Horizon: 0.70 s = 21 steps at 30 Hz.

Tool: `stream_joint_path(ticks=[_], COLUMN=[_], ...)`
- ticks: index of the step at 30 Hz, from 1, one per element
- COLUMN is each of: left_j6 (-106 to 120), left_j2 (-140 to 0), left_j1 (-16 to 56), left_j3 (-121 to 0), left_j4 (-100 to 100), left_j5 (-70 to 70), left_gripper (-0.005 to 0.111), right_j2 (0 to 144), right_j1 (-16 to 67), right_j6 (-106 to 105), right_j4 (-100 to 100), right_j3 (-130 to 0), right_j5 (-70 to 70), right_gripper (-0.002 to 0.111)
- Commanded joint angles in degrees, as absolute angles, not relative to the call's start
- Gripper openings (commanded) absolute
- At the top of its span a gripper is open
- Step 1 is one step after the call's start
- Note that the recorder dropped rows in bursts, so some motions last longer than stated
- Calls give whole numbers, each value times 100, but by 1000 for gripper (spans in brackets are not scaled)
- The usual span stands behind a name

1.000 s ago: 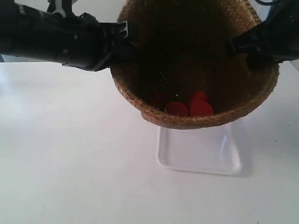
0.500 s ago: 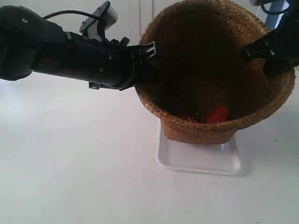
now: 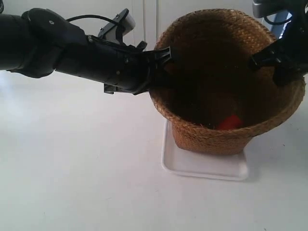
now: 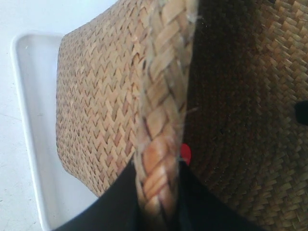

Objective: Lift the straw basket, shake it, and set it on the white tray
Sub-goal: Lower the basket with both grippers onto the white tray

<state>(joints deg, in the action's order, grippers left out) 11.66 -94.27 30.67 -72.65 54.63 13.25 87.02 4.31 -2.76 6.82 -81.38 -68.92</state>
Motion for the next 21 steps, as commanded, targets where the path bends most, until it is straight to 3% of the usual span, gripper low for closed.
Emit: stream_joint_path(ticks=[1,21], left_j6=[1353,1353], left_j2=[-9319,-9477], left_j1=[3024,2760], left_j3=[-7369,-7369], left_j4=[5566,5527], left_j5=[1409,1734], left_gripper=[0,0], right_j2=[8810,9163], right_j1=[398,398], right_j6=[-487,-426], right_j4=[763,754], right_j3=[-8158,-8158], right_j5=[-6996,-6996], right_gripper=[0,0])
